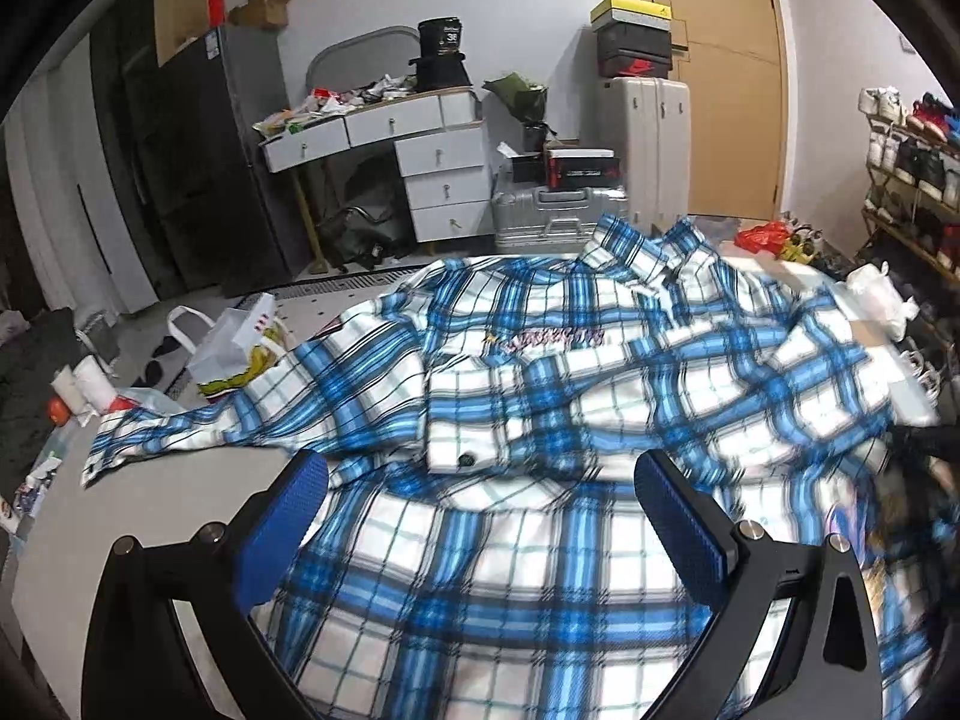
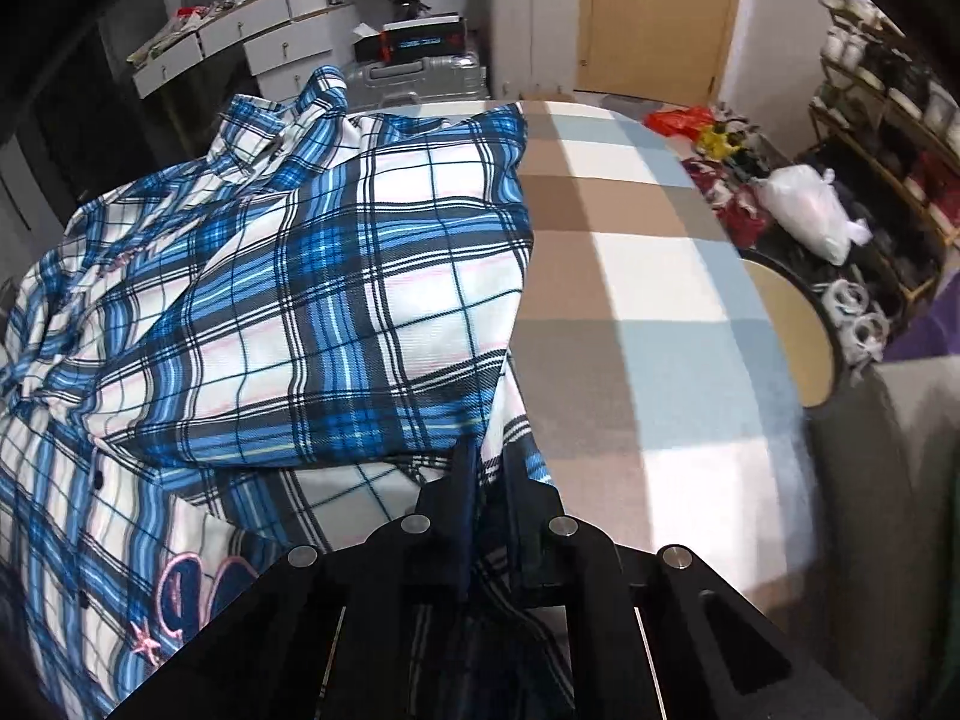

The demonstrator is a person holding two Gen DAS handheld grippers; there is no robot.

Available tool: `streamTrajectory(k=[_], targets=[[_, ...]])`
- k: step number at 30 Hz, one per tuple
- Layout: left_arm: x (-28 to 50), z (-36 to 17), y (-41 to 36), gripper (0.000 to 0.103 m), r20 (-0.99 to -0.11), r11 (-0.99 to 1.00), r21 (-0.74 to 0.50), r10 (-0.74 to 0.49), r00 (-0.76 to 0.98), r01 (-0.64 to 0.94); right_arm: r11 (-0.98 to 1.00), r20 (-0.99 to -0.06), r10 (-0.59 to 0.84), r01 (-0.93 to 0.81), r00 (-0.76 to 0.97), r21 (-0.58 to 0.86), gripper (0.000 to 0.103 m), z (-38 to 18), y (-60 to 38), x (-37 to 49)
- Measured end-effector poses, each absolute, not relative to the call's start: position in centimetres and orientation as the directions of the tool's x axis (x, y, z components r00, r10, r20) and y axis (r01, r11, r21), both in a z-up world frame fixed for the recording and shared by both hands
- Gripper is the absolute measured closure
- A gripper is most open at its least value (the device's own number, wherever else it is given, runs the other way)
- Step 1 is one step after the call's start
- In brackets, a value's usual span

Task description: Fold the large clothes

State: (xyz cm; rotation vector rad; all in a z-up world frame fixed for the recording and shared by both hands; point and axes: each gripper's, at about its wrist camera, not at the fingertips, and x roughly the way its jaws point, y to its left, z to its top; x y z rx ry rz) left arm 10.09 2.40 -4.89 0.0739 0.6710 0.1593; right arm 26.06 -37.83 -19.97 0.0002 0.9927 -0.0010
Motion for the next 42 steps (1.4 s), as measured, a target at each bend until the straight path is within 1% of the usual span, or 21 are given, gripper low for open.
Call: streamTrajectory(k=[3, 7, 8, 10, 11, 12, 14, 17, 21, 22, 23, 24, 25, 26, 27, 28, 29, 30, 35, 39, 42], targets=[[12.8, -3.2, 0.1, 0.003, -0.633, 0.990, 0.140, 0.104, 0.768, -0.018, 0.999, -0.842, -0.038, 0.033, 0.538, -0.024, 0.095, -19.0, -37.2, 24.7], [19.2, -2.8, -5.2, 0.003, -0.711, 0.948, 0.250, 0.041, 0.702, 0.198, 0.990, -0.793, 0.041, 0.082, 0.608, 0.114, 0.092, -15.1, -36.8, 20.8], [20.8, -3.3, -6.7, 0.003, -0.733, 0.926, 0.281, 0.038, 0.679, 0.252, 0.979, -0.768, 0.096, 0.080, 0.633, 0.188, 0.087, -13.9, -36.8, 19.3], [24.4, -5.1, -9.7, 0.003, -0.773, 0.876, 0.332, 0.039, 0.633, 0.351, 0.938, -0.708, 0.214, 0.059, 0.673, 0.341, 0.058, -12.1, -36.6, 16.2], [25.6, -5.9, -10.7, 0.003, -0.782, 0.859, 0.350, 0.048, 0.621, 0.374, 0.902, -0.656, 0.265, 0.060, 0.706, 0.428, 0.035, -11.3, -36.5, 13.6], [26.9, -6.9, -11.7, 0.003, -0.793, 0.845, 0.359, 0.052, 0.607, 0.396, 0.880, -0.624, 0.280, 0.066, 0.729, 0.471, 0.024, -10.9, -36.3, 11.8], [29.5, -8.8, -13.2, 0.003, -0.822, 0.831, 0.345, 0.042, 0.569, 0.436, 0.842, -0.570, 0.327, 0.041, 0.754, 0.538, 0.023, -10.6, -35.3, 8.2], [32.2, -11.2, -14.5, 0.003, -0.844, 0.825, 0.316, 0.019, 0.536, 0.468, 0.817, -0.553, 0.397, -0.008, 0.733, 0.576, 0.023, -11.2, -33.3, 5.2], [33.9, -12.9, -15.3, 0.005, -0.886, 0.796, 0.264, -0.022, 0.462, 0.545, 0.832, -0.543, 0.423, -0.072, 0.725, 0.550, 0.023, -12.4, -31.7, 4.5], [34.2, -13.2, -15.4, 0.012, -0.890, 0.795, 0.257, -0.027, 0.455, 0.550, 0.838, -0.559, 0.425, -0.074, 0.712, 0.541, 0.023, -12.5, -31.6, 5.1], [34.5, -13.4, -15.5, 0.024, -0.898, 0.792, 0.245, -0.032, 0.440, 0.559, 0.832, -0.556, 0.434, -0.079, 0.709, 0.549, 0.023, -12.6, -31.8, 5.4], [35.0, -13.9, -15.3, 0.040, -0.911, 0.799, 0.212, -0.047, 0.410, 0.563, 0.825, -0.552, 0.443, -0.081, 0.706, 0.559, 0.023, -12.7, -31.9, 5.5], [35.3, -14.2, -15.2, 0.049, -0.925, 0.807, 0.173, -0.065, 0.375, 0.565, 0.819, -0.551, 0.451, -0.079, 0.702, 0.569, 0.022, -12.9, -31.9, 5.5], [35.5, -14.5, -15.1, 0.069, -0.937, 0.813, 0.128, -0.088, 0.337, 0.568, 0.805, -0.543, 0.470, -0.086, 0.696, 0.587, 0.022, -12.9, -31.9, 5.5], [35.5, -14.9, -15.1, 0.077, -0.946, 0.815, 0.102, -0.099, 0.310, 0.571, 0.798, -0.537, 0.480, -0.092, 0.694, 0.595, 0.022, -13.0, -31.9, 5.4], [35.3, -14.8, -15.2, 0.080, -0.943, 0.813, 0.098, -0.108, 0.314, 0.575, 0.795, -0.534, 0.487, -0.097, 0.692, 0.599, 0.022, -13.1, -31.8, 5.1], [35.2, -14.8, -15.3, 0.095, -0.943, 0.810, 0.104, -0.104, 0.316, 0.577, 0.791, -0.526, 0.498, -0.112, 0.690, 0.602, 0.022, -13.0, -31.5, 4.7], [35.0, -14.7, -15.4, 0.099, -0.941, 0.807, 0.123, -0.090, 0.325, 0.578, 0.791, -0.521, 0.503, -0.125, 0.690, 0.599, 0.022, -12.9, -31.4, 4.5], [34.7, -12.5, -14.1, 0.103, -0.923, 0.844, 0.115, -0.105, 0.371, 0.524, 0.812, -0.513, 0.494, -0.162, 0.702, 0.561, 0.022, -12.3, -30.6, 4.2], [35.7, -11.7, -12.4, 0.103, -0.886, 0.904, 0.154, -0.052, 0.460, 0.399, 0.806, -0.522, 0.494, -0.142, 0.695, 0.574, 0.022, -12.7, -30.8, 4.3], [36.8, -13.3, -10.8, 0.103, -0.887, 0.940, 0.166, 0.010, 0.461, 0.299, 0.813, -0.524, 0.479, -0.130, 0.704, 0.567, 0.022, -12.7, -31.0, 4.2]])
